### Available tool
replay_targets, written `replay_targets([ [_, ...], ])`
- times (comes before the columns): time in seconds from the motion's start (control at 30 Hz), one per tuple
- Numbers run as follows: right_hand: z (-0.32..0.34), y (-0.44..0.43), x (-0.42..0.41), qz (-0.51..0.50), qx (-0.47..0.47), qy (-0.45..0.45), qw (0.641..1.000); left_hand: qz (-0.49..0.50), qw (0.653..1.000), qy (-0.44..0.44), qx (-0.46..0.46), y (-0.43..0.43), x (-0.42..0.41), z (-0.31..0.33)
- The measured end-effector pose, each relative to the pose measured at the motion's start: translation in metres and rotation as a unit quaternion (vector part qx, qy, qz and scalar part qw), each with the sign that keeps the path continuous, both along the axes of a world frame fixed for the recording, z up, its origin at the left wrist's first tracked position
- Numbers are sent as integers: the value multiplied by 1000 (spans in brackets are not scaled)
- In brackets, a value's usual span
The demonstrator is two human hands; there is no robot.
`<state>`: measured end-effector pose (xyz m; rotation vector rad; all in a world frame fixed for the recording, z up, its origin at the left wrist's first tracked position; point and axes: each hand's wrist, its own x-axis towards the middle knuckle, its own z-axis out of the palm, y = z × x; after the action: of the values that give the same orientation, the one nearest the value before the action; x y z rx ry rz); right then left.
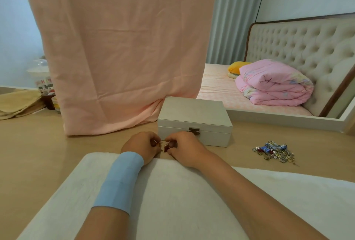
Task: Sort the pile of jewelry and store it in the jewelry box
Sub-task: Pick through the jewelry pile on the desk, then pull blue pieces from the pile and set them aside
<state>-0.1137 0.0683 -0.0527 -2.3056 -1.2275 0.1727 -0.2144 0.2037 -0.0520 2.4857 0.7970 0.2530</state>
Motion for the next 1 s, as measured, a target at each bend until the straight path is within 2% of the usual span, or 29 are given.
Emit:
replay_targets([
  [0.23, -6, 8, -4, -12, 21, 14, 1000, -10, 1000, 3, -26, 4, 0, -1],
  [0.4, -1, -6, -4, -8, 38, 15, 999, -7, 1000, -9, -11, 2, -3, 8],
  [0.53, 16, -37, 9, -19, 59, 32, 998, -9, 996, -78, 41, -18, -4, 20],
  [0.7, 36, -97, 36, -28, 36, 11, 999, -79, 982, -167, -27, -79, 18, 31],
  [1.0, 51, -207, 128, -140, 14, 16, 990, -206, 975, -74, -29, -183, 116, 30],
])
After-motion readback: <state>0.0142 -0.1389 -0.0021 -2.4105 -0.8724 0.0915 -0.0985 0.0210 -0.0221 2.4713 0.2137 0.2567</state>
